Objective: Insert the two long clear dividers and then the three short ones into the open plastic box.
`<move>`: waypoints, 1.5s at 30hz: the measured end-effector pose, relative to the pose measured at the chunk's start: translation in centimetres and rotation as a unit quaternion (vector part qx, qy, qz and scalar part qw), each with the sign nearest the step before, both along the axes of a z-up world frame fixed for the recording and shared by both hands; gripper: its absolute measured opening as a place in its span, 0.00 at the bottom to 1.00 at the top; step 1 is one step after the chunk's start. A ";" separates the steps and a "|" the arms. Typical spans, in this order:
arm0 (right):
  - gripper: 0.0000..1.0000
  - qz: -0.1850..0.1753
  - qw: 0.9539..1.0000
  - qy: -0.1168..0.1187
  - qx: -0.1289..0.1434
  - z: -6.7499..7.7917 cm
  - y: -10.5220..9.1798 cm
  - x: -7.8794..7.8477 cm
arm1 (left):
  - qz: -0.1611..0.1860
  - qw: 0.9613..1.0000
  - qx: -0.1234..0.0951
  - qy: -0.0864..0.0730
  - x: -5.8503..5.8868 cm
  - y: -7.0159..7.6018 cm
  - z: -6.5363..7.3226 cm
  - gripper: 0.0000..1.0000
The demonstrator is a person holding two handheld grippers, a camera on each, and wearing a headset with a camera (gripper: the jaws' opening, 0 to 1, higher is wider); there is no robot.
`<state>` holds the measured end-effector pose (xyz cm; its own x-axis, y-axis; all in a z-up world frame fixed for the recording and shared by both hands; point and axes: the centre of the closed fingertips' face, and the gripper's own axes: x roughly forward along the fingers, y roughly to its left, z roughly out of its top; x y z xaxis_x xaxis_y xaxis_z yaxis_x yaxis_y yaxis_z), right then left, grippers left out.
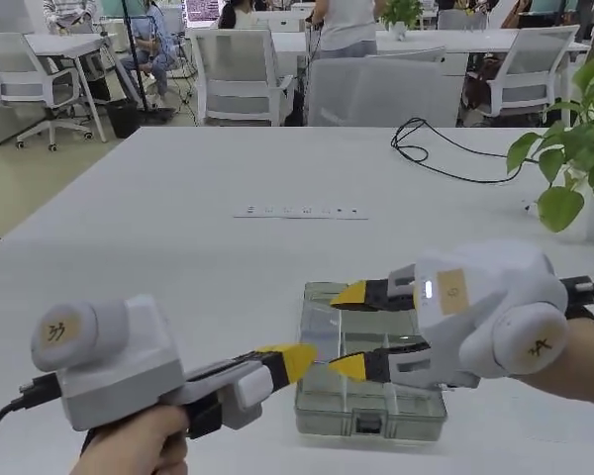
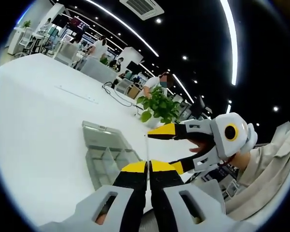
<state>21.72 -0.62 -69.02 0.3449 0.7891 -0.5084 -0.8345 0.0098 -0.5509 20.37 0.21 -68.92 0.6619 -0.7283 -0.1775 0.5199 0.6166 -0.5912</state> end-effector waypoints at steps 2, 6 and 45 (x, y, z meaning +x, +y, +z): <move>0.32 -0.002 1.000 0.007 0.009 0.2 0.0 -0.1 | -0.005 0.999 0.033 -0.009 -0.1 0.2 -0.5 0.00; 0.33 -0.007 0.999 0.027 0.019 0.4 -0.1 -0.2 | -0.016 0.995 0.090 -0.037 -0.1 0.3 -0.8 0.00; 0.17 0.071 0.992 0.103 0.011 -1.7 -0.3 -3.6 | -0.240 0.850 0.370 -0.287 -2.7 -0.5 -1.9 0.00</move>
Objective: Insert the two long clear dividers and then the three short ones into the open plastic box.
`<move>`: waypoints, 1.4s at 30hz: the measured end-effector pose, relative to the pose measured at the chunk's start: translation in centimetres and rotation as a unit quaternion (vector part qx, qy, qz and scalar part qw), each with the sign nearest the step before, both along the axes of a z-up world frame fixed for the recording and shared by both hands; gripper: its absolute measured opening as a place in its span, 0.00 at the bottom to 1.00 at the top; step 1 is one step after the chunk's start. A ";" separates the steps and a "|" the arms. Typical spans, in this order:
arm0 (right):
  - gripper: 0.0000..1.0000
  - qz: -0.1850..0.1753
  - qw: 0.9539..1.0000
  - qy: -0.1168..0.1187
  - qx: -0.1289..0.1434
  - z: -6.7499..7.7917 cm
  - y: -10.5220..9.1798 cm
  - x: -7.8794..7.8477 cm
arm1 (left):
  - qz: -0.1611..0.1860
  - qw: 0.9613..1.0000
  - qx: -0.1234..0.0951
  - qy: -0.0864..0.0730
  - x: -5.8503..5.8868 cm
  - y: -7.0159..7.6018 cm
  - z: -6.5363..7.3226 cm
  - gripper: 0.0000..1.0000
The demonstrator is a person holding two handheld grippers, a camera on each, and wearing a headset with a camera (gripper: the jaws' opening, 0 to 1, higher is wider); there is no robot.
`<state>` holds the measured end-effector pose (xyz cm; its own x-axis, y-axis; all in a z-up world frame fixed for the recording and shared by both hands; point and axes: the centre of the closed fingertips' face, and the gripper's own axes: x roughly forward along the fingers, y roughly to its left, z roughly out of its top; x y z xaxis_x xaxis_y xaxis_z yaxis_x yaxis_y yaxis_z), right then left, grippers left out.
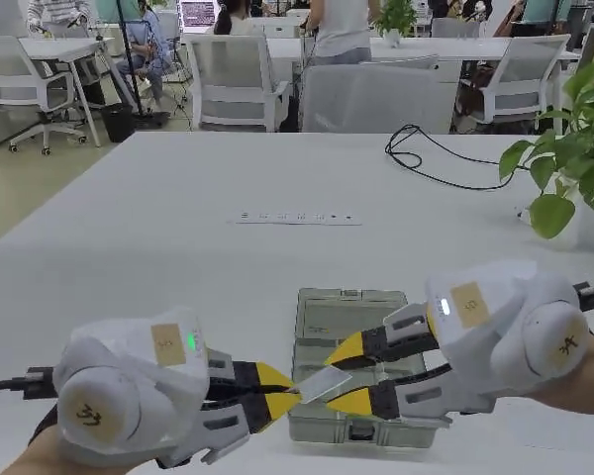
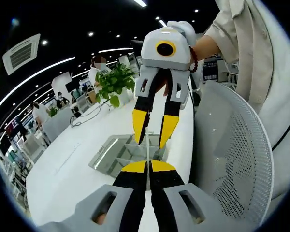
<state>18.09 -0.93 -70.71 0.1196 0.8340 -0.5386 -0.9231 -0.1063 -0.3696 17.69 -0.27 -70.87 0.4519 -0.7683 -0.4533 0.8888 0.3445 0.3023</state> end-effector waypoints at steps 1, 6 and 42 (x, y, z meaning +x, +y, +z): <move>0.17 0.003 1.000 0.002 0.002 0.0 0.0 -0.1 | -0.004 1.000 -0.001 -0.001 -0.1 -0.1 0.1 0.00; 0.14 0.018 1.000 0.007 0.006 0.1 0.0 -0.6 | -0.032 0.999 -0.005 -0.010 -0.5 -0.3 0.4 0.00; 0.02 -0.022 0.997 0.076 0.010 0.1 -0.4 0.3 | 0.013 0.993 -0.104 0.054 0.1 -0.2 0.7 0.16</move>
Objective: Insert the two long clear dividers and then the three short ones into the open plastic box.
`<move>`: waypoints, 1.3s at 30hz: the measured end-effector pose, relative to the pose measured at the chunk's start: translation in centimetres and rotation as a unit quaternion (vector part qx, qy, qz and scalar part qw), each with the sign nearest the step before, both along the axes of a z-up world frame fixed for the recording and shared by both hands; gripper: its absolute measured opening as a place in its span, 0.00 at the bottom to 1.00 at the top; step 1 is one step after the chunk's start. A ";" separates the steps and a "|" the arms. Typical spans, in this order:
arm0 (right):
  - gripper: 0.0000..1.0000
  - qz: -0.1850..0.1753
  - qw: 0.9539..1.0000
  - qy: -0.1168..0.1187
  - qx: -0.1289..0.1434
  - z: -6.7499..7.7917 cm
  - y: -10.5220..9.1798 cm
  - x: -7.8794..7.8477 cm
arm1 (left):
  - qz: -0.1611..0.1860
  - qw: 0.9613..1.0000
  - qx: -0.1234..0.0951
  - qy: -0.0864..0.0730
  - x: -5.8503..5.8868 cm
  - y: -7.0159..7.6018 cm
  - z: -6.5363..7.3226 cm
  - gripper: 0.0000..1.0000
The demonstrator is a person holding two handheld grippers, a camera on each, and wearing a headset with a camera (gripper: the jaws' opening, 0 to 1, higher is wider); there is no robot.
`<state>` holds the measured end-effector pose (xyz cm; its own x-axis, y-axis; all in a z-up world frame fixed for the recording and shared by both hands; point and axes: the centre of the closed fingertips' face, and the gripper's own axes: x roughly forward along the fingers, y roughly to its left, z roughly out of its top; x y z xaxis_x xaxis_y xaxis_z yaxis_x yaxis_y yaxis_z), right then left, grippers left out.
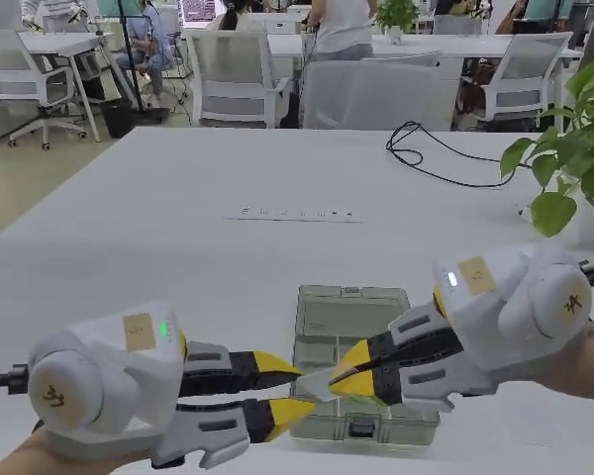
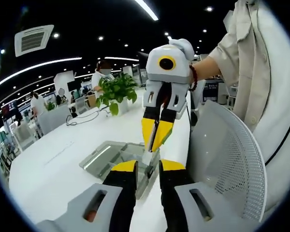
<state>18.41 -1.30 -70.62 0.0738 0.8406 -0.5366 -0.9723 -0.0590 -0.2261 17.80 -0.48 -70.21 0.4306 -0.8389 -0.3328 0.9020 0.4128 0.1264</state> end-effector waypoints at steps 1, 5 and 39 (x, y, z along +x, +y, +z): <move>0.02 -0.003 1.000 0.002 0.001 0.0 0.0 0.2 | 0.012 1.000 -0.013 0.007 0.3 0.1 0.1 0.19; 0.02 -0.024 1.000 0.004 -0.002 -0.1 -0.2 1.2 | 0.032 0.998 -0.041 0.021 0.7 0.3 0.3 0.24; 0.02 -0.152 0.985 0.060 -0.047 -5.1 -1.1 8.3 | 0.109 0.989 -0.071 0.069 2.0 1.7 -1.7 0.66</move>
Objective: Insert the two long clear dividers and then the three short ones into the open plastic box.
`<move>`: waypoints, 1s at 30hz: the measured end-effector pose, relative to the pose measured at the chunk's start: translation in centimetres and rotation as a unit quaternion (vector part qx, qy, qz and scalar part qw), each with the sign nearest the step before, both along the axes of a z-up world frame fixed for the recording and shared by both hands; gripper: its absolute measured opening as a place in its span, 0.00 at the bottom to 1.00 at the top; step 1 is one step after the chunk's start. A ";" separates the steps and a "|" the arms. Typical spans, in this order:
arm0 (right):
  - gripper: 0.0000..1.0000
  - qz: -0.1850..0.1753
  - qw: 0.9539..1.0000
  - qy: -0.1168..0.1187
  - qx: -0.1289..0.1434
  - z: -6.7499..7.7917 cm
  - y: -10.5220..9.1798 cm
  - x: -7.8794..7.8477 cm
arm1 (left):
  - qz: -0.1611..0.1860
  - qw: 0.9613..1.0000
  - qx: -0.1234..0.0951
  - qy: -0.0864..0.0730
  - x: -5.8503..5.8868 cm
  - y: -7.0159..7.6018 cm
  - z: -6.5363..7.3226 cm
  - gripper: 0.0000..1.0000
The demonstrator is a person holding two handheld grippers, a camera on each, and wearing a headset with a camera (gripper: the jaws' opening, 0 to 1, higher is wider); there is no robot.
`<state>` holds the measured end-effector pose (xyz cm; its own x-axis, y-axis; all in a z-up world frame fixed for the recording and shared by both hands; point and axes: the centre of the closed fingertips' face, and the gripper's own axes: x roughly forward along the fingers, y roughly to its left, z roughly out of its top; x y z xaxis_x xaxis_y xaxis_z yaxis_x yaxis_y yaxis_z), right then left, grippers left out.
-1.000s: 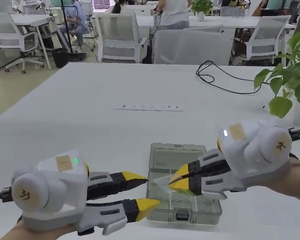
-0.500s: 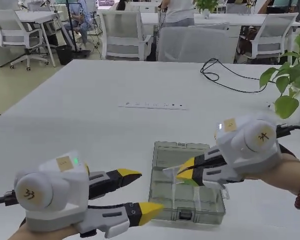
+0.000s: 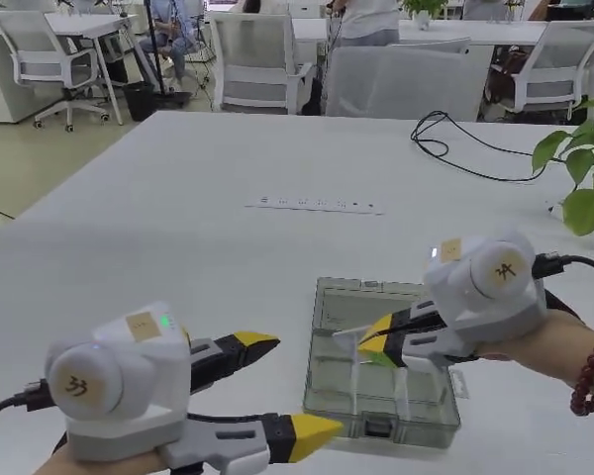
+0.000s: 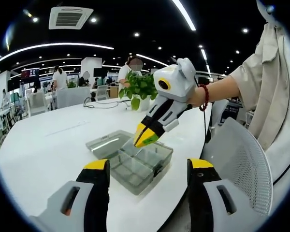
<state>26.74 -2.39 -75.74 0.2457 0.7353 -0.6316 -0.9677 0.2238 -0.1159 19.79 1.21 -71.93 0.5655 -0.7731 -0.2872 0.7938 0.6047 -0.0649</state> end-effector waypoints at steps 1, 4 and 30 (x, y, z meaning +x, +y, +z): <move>0.02 0.000 1.000 0.001 0.000 -0.1 0.0 0.1 | 0.001 1.000 0.000 0.001 0.0 0.0 0.0 0.67; 0.02 -0.003 1.000 0.009 0.000 -0.4 0.1 0.2 | 0.003 1.000 0.002 0.004 0.1 0.0 -0.2 0.69; 0.02 0.008 0.993 0.054 -0.104 -1.7 1.5 0.7 | 0.004 1.000 0.016 -0.001 0.5 0.1 -0.2 0.76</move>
<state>27.39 -0.85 -77.42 0.1579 0.5897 -0.7921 -0.9802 0.1906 -0.0535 20.31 1.32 -72.08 0.5716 -0.7597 -0.3099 0.7895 0.6121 -0.0445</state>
